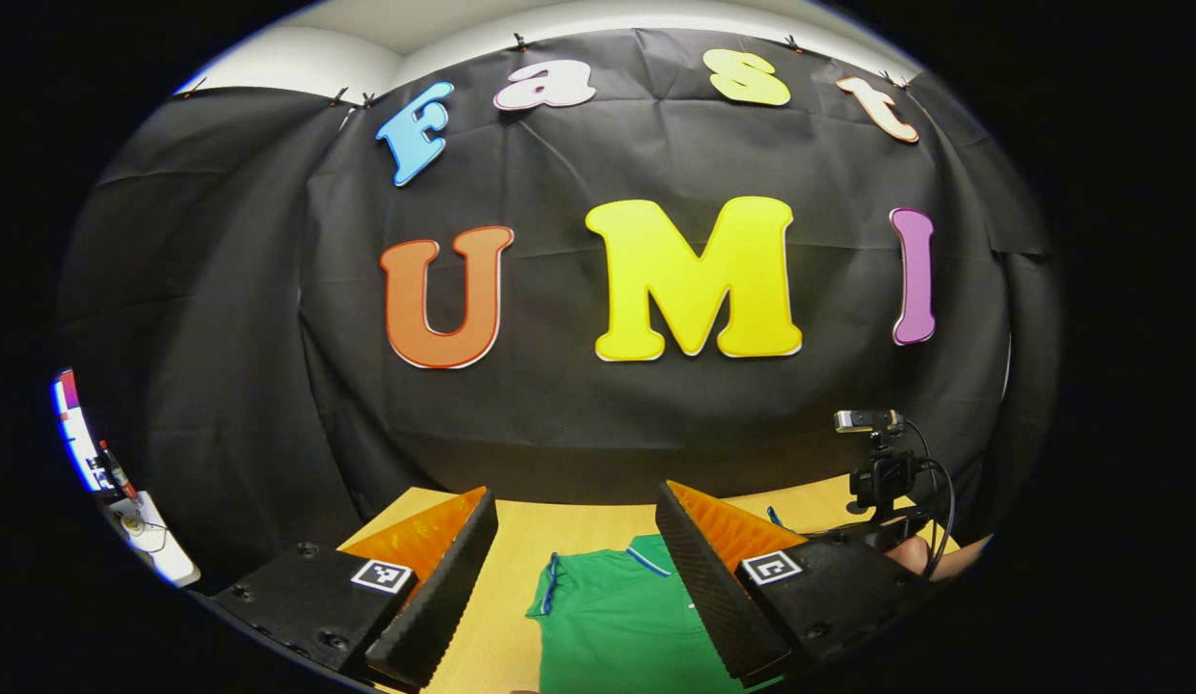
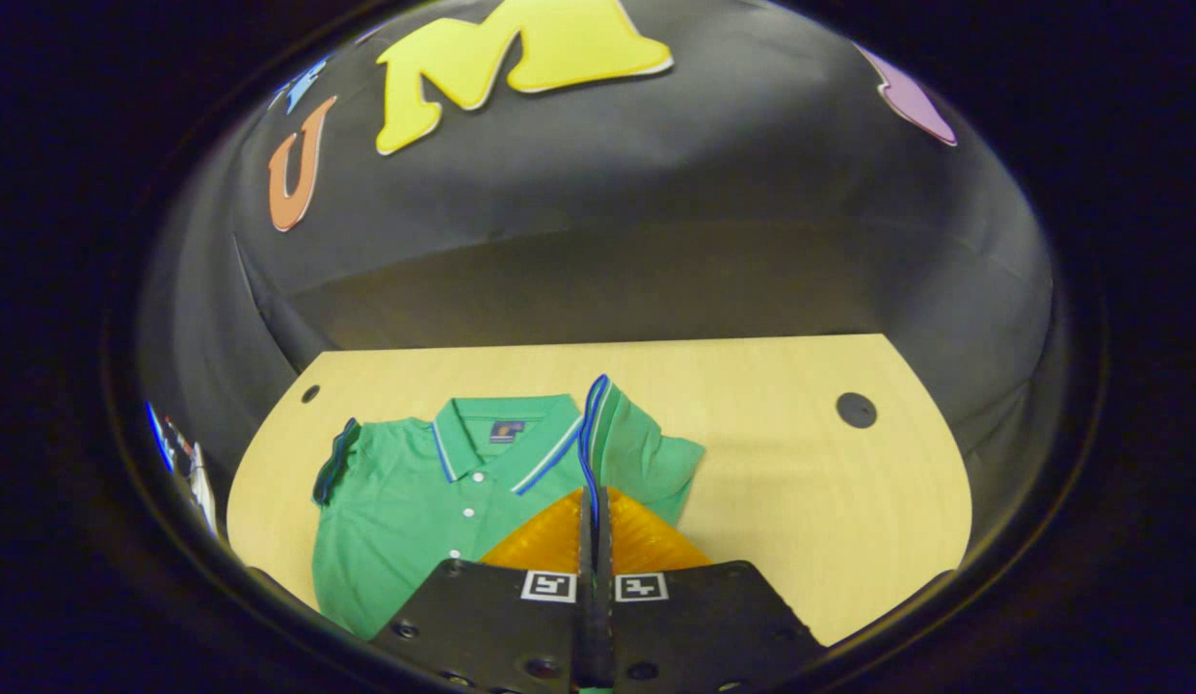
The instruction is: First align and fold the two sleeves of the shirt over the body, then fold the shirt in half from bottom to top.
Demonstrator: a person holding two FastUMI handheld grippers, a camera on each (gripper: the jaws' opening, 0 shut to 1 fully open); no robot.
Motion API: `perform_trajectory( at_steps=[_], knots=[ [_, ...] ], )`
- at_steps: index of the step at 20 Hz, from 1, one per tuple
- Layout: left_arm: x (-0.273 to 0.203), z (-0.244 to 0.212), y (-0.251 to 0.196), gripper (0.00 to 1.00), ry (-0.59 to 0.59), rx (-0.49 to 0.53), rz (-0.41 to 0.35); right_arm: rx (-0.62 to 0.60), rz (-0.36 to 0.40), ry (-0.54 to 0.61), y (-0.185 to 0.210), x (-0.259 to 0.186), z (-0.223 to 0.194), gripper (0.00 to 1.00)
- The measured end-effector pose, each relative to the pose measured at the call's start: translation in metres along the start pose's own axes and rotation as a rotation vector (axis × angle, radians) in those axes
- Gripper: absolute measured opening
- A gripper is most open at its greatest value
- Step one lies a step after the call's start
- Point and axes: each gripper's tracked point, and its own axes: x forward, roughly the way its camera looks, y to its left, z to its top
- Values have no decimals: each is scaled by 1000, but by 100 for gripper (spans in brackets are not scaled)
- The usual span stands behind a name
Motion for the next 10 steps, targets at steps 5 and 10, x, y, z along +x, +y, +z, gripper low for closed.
perform_trajectory(
  at_steps=[5, 10],
  knots=[
    [-14, -4, 37, 100, 14, -1, 67, -24, 1, 41, 43, 27, -16, 0],
    [-24, -5, 61, 100, 15, 15, 101, -2, 39, 48, 77, 32, -24, 22]
  ],
)
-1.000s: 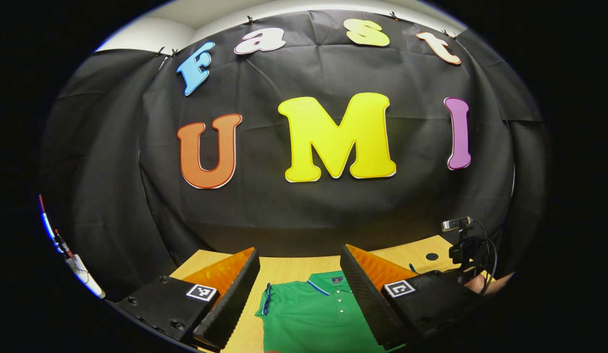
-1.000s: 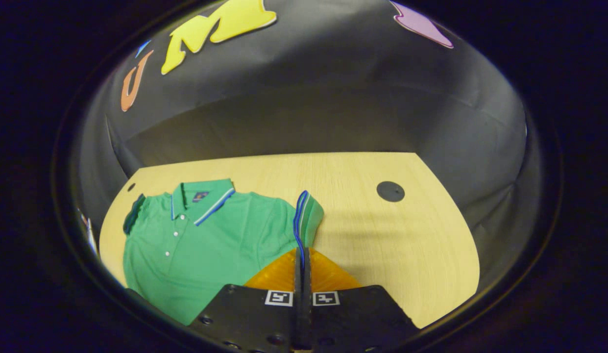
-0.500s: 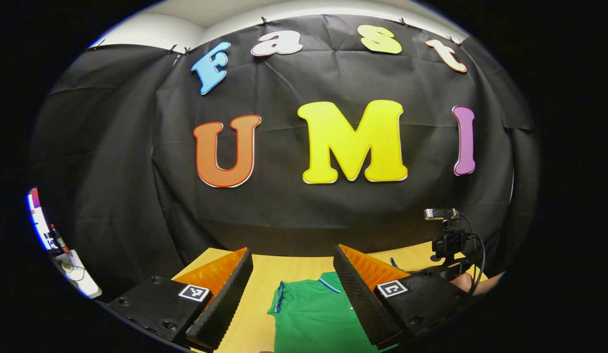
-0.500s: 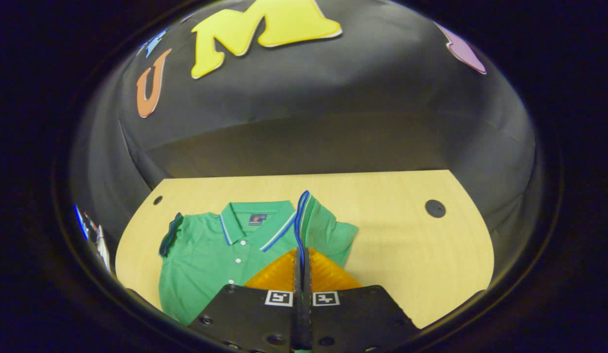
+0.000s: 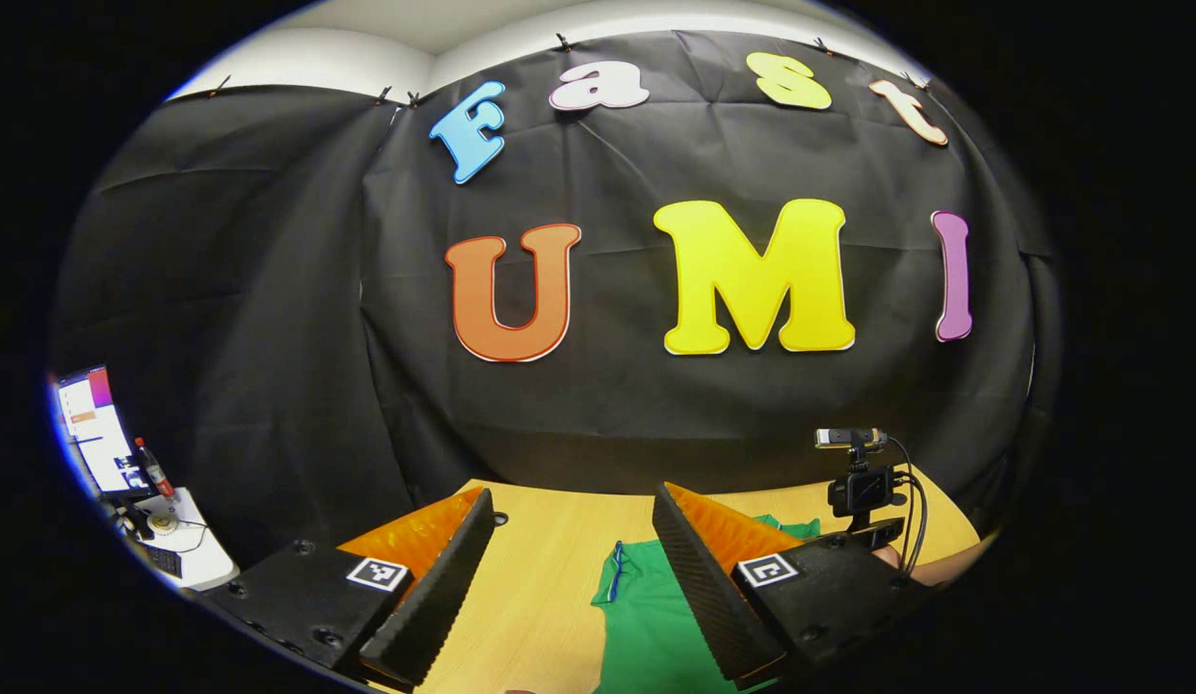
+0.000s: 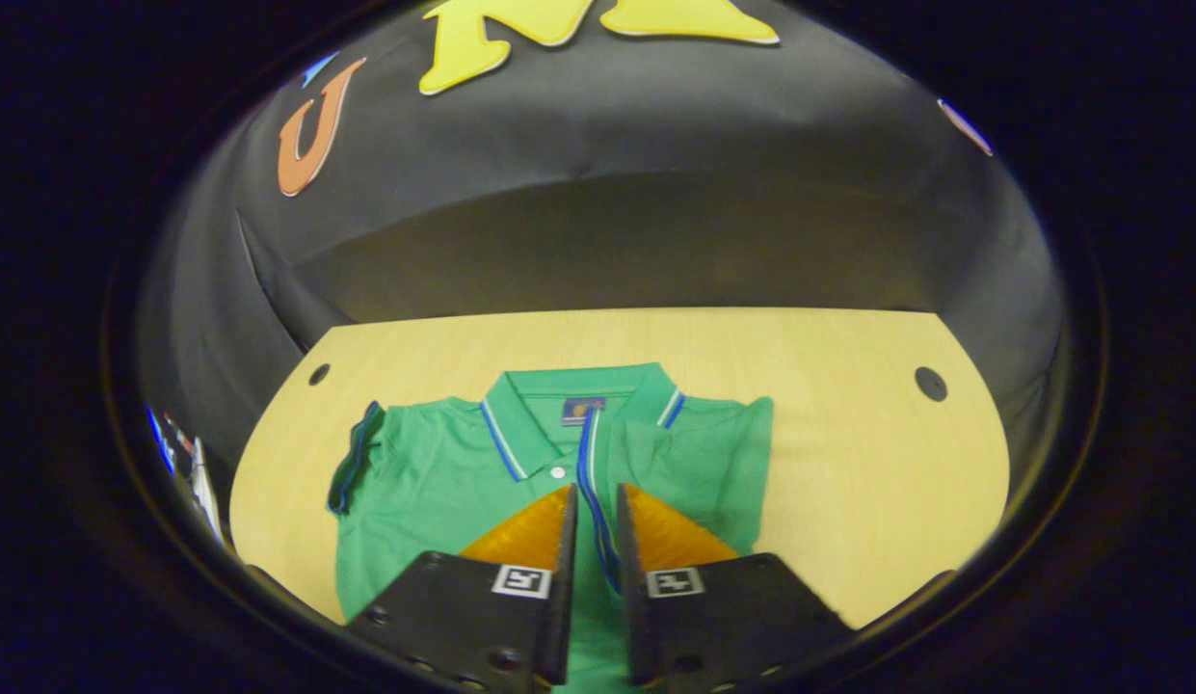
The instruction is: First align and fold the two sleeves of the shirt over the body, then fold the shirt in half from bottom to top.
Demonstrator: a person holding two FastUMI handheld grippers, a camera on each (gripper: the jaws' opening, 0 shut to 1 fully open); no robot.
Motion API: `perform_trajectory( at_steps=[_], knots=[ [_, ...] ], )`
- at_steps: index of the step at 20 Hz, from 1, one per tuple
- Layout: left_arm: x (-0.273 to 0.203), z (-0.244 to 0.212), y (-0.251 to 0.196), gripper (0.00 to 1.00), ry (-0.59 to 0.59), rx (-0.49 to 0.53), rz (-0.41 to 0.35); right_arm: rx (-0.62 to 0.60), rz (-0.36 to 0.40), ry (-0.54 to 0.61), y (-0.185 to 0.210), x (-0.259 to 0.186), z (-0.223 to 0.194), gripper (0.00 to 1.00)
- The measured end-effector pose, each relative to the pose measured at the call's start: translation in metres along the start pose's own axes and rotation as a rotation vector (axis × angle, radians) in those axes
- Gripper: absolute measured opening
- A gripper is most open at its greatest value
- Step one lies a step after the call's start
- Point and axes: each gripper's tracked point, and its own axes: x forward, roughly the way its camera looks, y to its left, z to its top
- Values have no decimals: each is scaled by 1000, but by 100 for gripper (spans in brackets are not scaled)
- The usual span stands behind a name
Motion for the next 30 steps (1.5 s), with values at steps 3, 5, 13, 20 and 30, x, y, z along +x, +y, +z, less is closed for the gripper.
perform_trajectory(
  at_steps=[3, 5, 13, 20, 30],
  knots=[
    [-1, 0, 4, 100, -3, -10, -7, -16, 13, -55, 12, -16, 8, 75],
    [1, -8, 0, 100, 10, -32, -30, 2, 18, -84, 18, -34, 14, 91],
    [47, -48, -20, 100, 52, -40, -190, -22, -47, -256, 1, -162, 35, 96],
    [119, -125, -47, 100, 170, -34, -278, -132, -130, -377, -20, -274, 34, 96],
    [199, -253, -64, 100, 408, -1, -322, -75, -203, -271, -47, -290, -19, 96]
  ],
)
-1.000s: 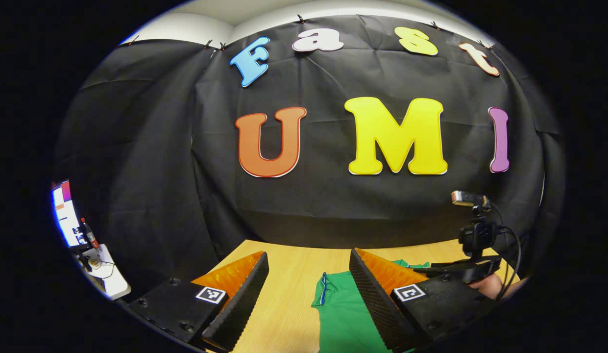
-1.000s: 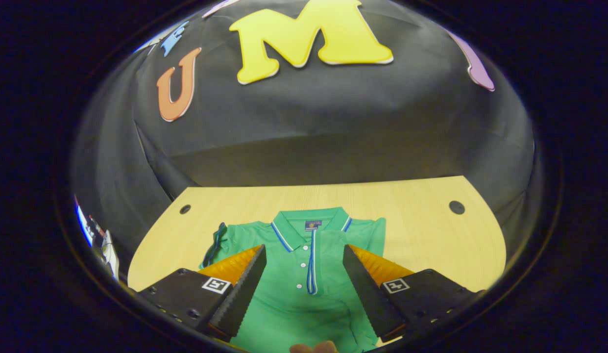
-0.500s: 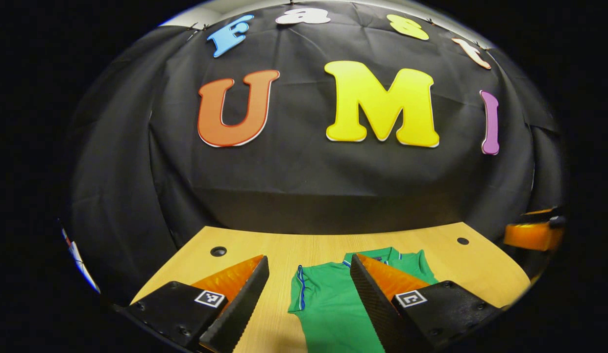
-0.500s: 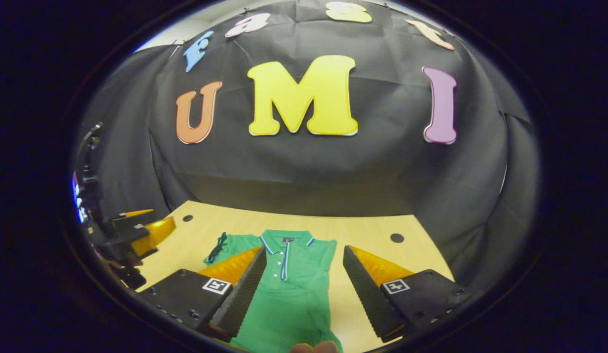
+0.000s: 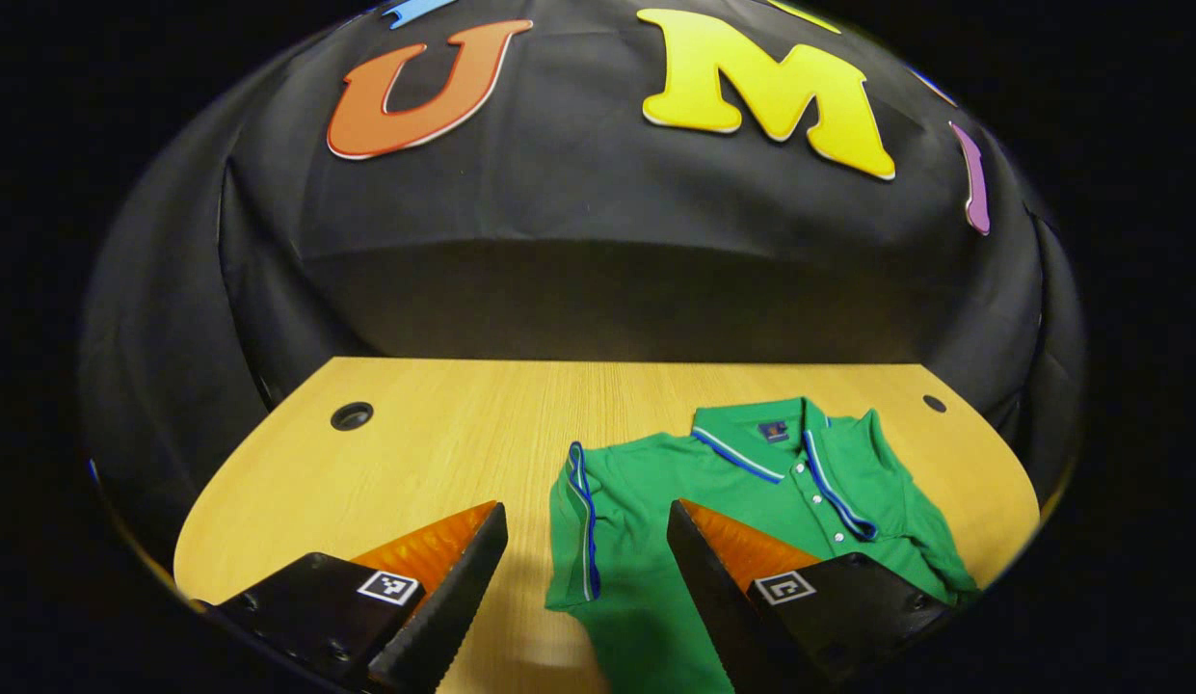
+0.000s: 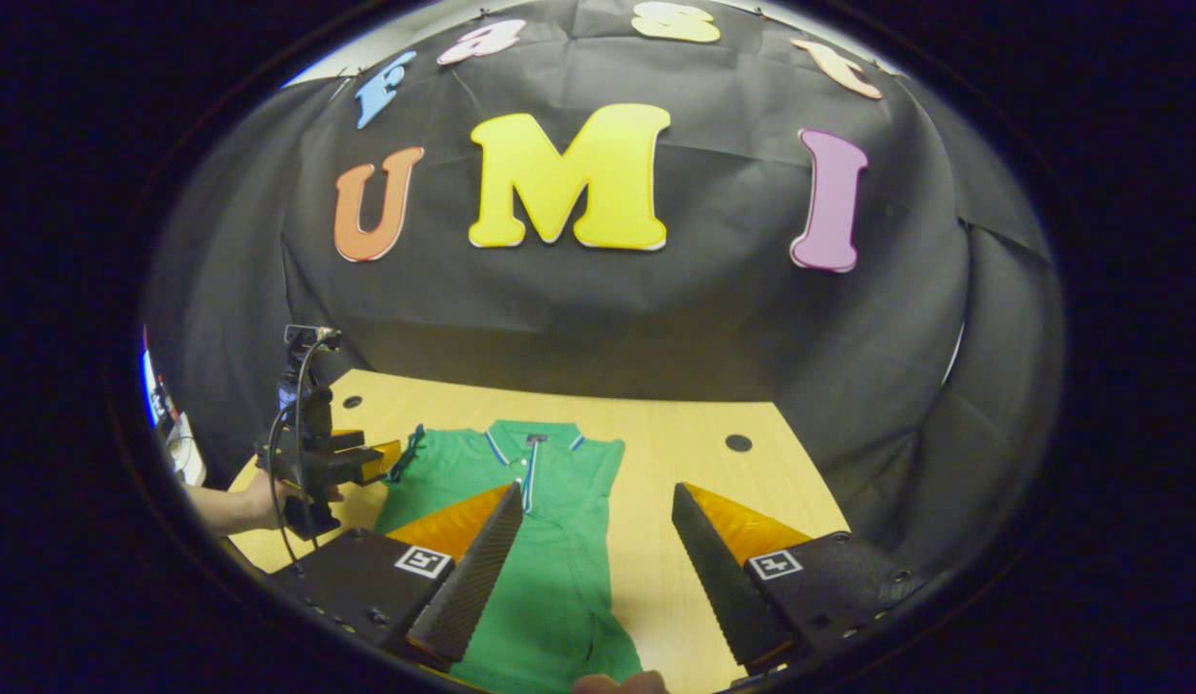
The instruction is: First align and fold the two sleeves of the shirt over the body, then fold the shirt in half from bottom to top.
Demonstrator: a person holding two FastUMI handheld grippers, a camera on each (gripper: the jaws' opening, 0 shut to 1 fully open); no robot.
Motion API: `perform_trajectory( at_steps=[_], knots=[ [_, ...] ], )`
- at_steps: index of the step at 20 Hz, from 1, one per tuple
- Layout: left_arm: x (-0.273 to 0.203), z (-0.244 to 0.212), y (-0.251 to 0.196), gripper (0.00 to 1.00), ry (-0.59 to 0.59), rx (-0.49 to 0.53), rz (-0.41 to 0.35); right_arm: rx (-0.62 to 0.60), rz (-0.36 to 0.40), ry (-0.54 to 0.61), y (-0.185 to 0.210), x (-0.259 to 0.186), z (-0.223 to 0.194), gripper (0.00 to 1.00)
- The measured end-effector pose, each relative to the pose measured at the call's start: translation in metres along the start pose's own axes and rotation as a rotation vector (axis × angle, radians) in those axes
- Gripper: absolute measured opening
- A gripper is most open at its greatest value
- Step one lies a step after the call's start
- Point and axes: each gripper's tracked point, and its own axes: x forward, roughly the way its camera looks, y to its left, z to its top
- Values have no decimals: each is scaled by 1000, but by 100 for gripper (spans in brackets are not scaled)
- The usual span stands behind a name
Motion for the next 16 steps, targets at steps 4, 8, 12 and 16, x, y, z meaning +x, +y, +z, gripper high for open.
perform_trajectory(
  at_steps=[4, 8, 12, 16],
  knots=[
    [26, -18, 5, 100, 53, 49, -6, 19, -20, 47, -6, 6, -13, 96],
    [39, -25, 9, 96, 75, 84, -20, 55, -11, 66, -1, 10, -13, 96],
    [42, -36, 12, 68, 103, 72, -43, 73, -24, 62, -4, 15, -8, 96],
    [41, -38, 18, 33, 116, 69, -55, 85, -26, 76, -4, 18, -12, 95]
  ],
)
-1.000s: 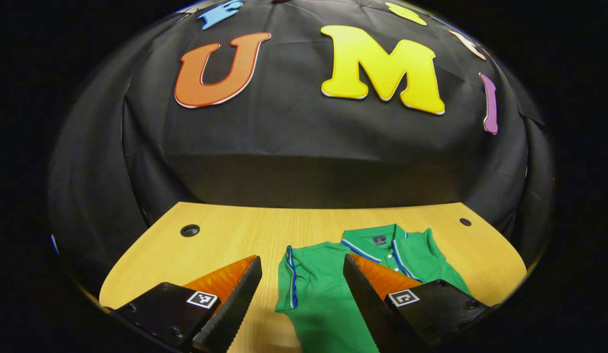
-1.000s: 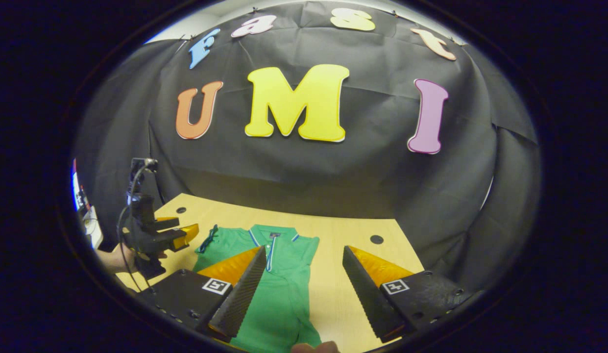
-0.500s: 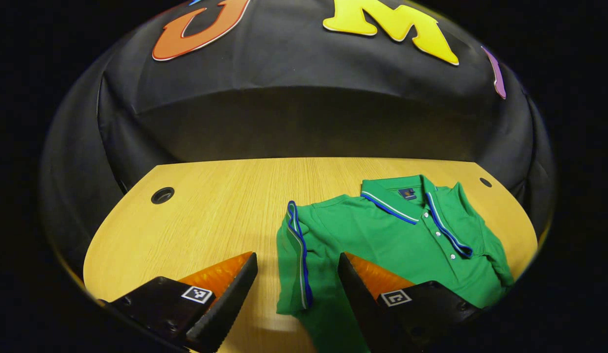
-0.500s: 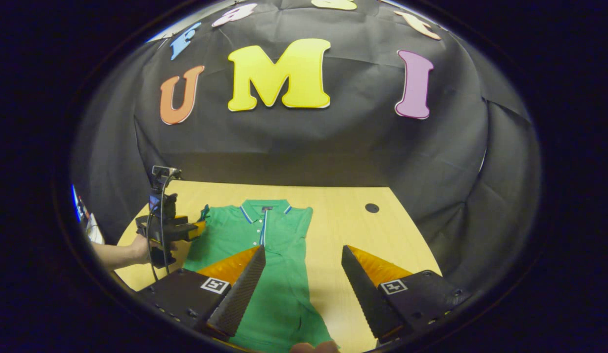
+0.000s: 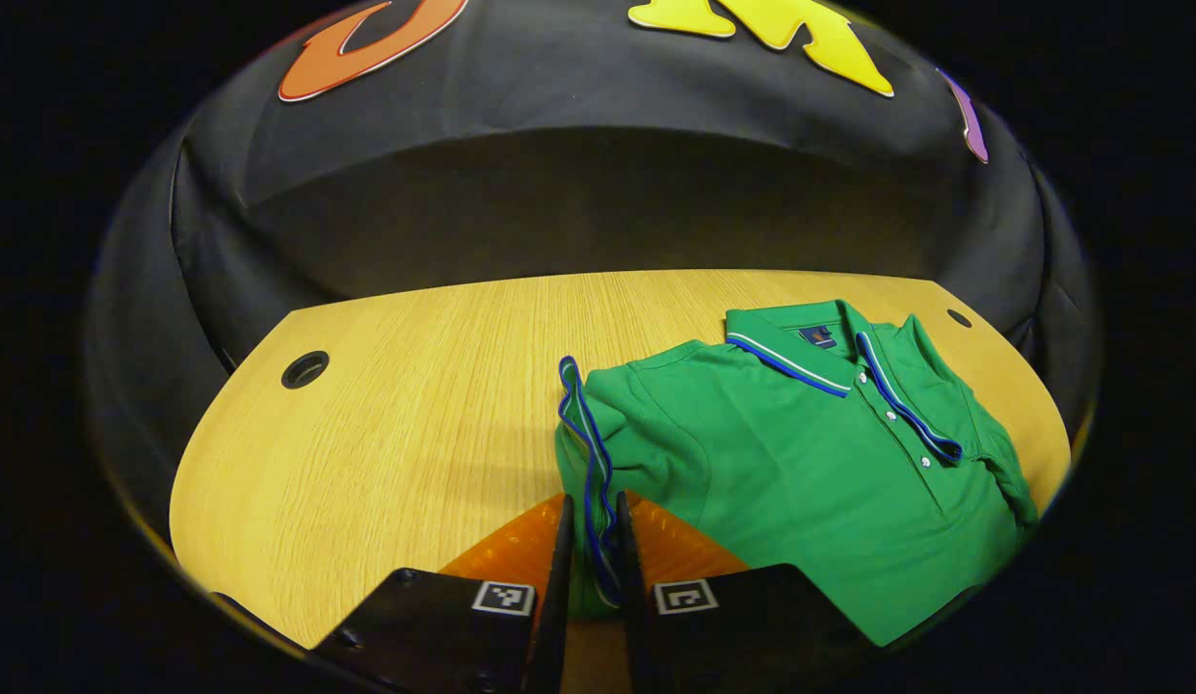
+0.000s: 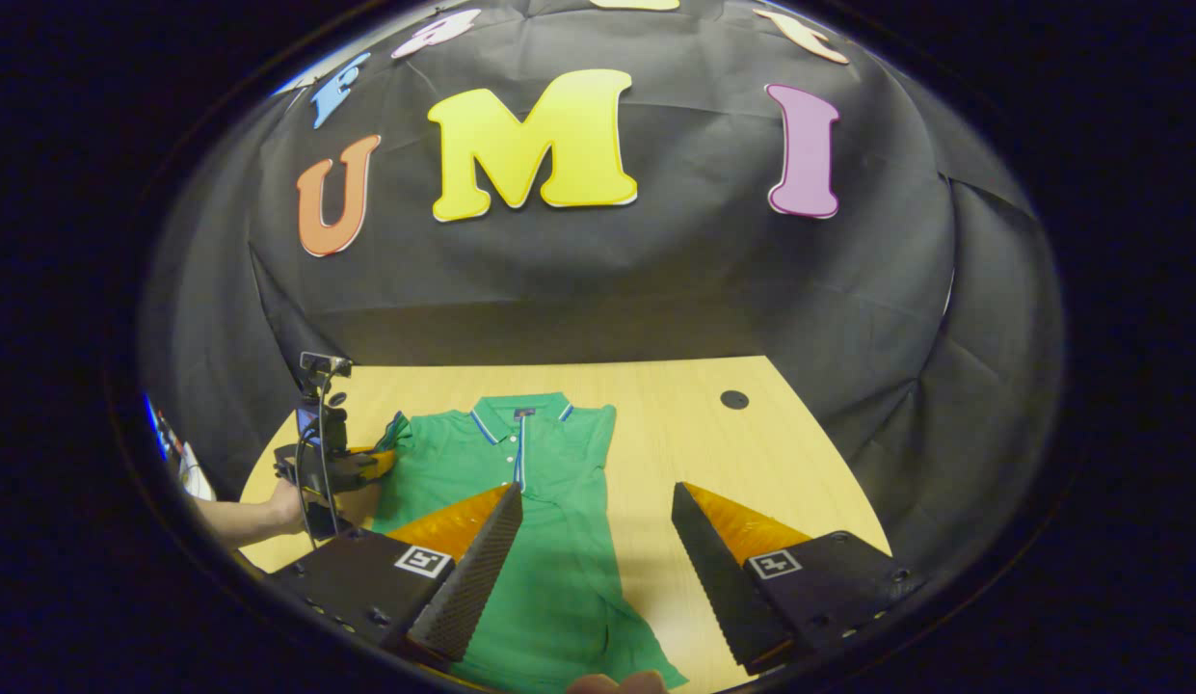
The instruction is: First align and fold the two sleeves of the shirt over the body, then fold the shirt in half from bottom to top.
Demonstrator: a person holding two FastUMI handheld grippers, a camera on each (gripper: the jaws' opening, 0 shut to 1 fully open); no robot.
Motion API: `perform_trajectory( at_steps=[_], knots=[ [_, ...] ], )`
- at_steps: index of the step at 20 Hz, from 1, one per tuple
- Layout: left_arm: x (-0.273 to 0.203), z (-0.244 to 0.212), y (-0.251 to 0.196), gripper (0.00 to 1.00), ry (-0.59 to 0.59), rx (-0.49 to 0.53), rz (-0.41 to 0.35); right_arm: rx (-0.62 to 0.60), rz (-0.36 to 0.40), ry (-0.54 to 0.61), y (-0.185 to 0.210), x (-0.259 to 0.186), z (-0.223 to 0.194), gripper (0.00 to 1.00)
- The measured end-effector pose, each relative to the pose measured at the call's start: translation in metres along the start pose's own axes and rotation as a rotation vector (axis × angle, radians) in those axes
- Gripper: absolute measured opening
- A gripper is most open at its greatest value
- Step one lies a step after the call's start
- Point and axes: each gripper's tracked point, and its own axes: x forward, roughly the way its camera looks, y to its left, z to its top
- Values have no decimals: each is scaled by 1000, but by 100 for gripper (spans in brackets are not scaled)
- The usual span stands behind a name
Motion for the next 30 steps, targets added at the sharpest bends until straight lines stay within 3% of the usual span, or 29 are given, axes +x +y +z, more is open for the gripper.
perform_trajectory(
  at_steps=[3, 6, 11, 15, 19, 22, 26, 30],
  knots=[
    [-1, 1, 2, 16, 13, 2, -18, 7, 2, 7, 2, 2, -2, 95],
    [-6, 6, -1, 6, 23, -26, -38, -10, 8, -2, 7, 2, 0, 95],
    [-28, 49, -2, 6, -36, -44, 3, 5, 24, -19, 12, -2, 5, 95],
    [-42, 79, -39, 6, -67, 6, -42, 25, 18, -38, 3, -11, 9, 95],
    [-37, 91, -92, 6, -66, 17, -86, 25, -21, -70, -19, -27, 14, 95],
    [-26, 87, -124, 6, -42, 28, -62, 29, -61, -81, -42, -40, 12, 95],
    [-17, 88, -167, 9, -51, 25, -97, 49, -103, -72, -70, -50, 4, 95],
    [-13, 90, -186, 17, -67, 19, -107, 64, -129, -66, -88, -52, 0, 95]
  ],
)
